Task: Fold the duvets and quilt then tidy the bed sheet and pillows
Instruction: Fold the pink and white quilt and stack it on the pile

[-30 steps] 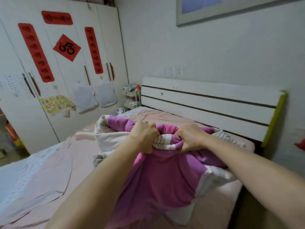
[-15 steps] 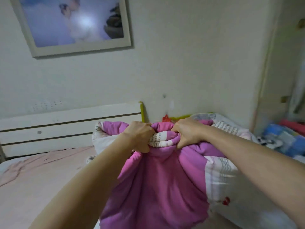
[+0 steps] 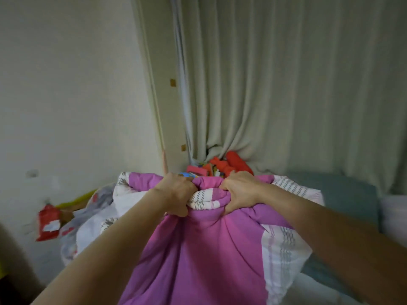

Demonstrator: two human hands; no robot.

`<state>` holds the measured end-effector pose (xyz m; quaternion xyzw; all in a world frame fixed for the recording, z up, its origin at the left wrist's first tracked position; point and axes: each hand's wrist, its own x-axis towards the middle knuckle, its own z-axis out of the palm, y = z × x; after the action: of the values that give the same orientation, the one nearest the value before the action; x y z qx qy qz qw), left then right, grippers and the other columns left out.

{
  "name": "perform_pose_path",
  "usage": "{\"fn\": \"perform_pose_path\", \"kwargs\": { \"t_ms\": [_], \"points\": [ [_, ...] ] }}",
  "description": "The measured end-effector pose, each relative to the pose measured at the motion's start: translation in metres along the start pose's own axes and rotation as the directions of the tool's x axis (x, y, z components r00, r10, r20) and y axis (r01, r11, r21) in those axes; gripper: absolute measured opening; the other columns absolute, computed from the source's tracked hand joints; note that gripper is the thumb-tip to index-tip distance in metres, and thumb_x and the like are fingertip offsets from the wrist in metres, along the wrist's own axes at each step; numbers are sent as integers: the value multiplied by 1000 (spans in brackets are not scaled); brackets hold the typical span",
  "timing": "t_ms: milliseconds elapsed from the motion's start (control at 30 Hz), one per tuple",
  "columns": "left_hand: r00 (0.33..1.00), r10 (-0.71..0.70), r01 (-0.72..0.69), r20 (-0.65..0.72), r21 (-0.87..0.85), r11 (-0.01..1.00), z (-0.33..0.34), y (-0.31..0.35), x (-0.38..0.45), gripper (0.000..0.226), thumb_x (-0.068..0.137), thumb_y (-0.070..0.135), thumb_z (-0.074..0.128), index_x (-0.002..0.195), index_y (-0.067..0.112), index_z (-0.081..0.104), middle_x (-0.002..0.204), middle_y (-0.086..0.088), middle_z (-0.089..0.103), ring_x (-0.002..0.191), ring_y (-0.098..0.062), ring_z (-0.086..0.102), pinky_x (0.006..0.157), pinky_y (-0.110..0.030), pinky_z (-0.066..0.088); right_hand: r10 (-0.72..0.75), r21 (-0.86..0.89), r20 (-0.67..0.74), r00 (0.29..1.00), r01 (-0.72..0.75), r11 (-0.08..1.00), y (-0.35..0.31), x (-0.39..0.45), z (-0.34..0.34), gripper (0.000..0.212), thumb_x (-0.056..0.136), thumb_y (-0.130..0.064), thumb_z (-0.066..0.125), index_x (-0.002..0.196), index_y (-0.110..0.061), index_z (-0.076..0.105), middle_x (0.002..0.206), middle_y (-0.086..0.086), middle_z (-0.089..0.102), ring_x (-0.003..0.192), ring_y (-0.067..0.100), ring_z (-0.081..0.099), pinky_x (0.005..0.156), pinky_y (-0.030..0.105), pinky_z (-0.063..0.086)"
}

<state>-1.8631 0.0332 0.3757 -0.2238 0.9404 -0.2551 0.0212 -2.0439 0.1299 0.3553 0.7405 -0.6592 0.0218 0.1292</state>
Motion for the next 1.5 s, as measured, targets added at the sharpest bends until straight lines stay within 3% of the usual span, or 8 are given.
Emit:
{"fn": "perform_pose_path", "kwargs": {
  "t_ms": [267, 467, 567, 733, 1033, 1233, 1367, 1500],
  "points": [
    [923, 330, -350, -200, -78, 933, -37, 77, 129, 41, 68, 35, 65, 108, 27, 61, 110, 2, 61, 103, -24, 60, 78, -29, 45, 335, -80, 88, 938, -328, 941, 102, -89, -31, 36, 68, -53, 76, 76, -22, 60, 66, -5, 51, 67, 19, 49, 59, 26, 31],
    [767, 526, -574, -367, -27, 818, -74, 87, 223, 37, 72, 37, 64, 107, 27, 61, 108, -2, 61, 101, -27, 60, 83, -32, 47, 573, -193, 77, 816, -551, 812, 156, -104, -62, 39, 68, -44, 77, 58, -24, 45, 55, -8, 43, 63, 19, 45, 59, 26, 32],
    [684, 608, -656, -404, 27, 755, -96, 74, 259, 33, 71, 36, 63, 103, 27, 61, 104, -1, 60, 98, -27, 61, 82, -36, 51, 653, -211, 56, 755, -631, 747, 171, -95, -80, 41, 67, -45, 77, 57, -27, 41, 55, -11, 43, 64, 18, 48, 57, 25, 31],
    [627, 646, -691, -435, 73, 719, -129, 47, 308, 38, 70, 35, 68, 105, 26, 59, 108, -1, 59, 101, -26, 59, 82, -35, 49, 731, -217, 49, 681, -707, 673, 197, -67, -113, 47, 64, -54, 81, 59, -25, 45, 58, -11, 47, 61, 16, 47, 46, 16, 29],
    [640, 621, -695, -452, 4, 719, -148, 50, 454, 50, 67, 35, 73, 114, 26, 58, 112, 1, 57, 104, -23, 57, 77, -30, 46, 800, -212, 130, 586, -771, 600, 332, -19, -123, 44, 62, -50, 84, 59, -25, 48, 60, -9, 50, 54, 9, 45, 52, 22, 35],
    [698, 632, -694, -335, -103, 712, -109, 118, 604, 58, 61, 38, 77, 114, 28, 58, 110, 5, 62, 100, -21, 61, 83, -33, 52, 771, -208, 281, 572, -748, 630, 482, -16, -44, 36, 63, -49, 84, 62, -24, 58, 59, -9, 55, 58, 12, 52, 57, 23, 42],
    [722, 666, -692, -191, -198, 694, -92, 184, 717, 50, 60, 35, 79, 106, 25, 61, 101, 3, 66, 92, -20, 63, 79, -31, 51, 737, -165, 388, 553, -745, 646, 602, -25, 16, 42, 63, -48, 84, 87, -16, 74, 74, -4, 67, 72, 16, 63, 74, 27, 54],
    [735, 667, -677, -120, -186, 712, -67, 234, 808, 39, 69, 28, 75, 104, 18, 64, 105, -5, 65, 97, -24, 63, 74, -28, 48, 736, -266, 419, 531, -704, 659, 700, -26, 72, 33, 70, -49, 78, 69, -20, 63, 67, -5, 58, 63, 14, 57, 63, 27, 44]
  ]
}}
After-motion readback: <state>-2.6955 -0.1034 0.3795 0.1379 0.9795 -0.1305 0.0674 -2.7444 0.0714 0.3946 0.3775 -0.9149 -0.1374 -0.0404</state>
